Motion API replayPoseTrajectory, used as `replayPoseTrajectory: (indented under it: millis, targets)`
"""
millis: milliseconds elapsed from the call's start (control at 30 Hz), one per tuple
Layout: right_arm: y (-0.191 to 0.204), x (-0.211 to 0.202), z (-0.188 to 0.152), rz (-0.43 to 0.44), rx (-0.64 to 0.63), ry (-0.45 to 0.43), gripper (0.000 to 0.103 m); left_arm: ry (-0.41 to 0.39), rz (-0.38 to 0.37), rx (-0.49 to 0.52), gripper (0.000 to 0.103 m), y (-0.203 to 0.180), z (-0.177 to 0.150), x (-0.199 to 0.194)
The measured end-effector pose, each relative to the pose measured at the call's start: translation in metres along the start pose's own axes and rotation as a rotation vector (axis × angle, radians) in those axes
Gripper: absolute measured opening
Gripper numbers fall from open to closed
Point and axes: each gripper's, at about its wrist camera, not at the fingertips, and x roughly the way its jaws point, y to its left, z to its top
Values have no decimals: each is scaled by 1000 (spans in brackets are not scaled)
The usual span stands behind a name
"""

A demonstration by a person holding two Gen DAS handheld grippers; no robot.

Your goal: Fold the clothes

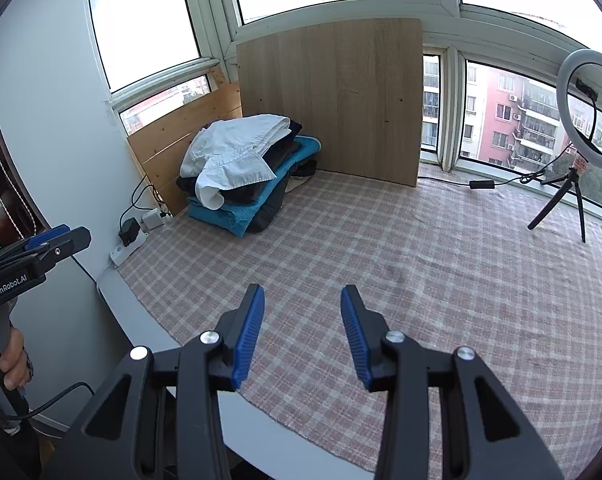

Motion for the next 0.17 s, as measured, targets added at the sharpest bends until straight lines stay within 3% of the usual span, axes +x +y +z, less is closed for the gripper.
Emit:
replayPoseTrajectory:
  millis: [167]
  targets:
    - [-3, 1, 1, 7, -6, 3, 40, 10, 11, -4, 71, 1, 1, 1]
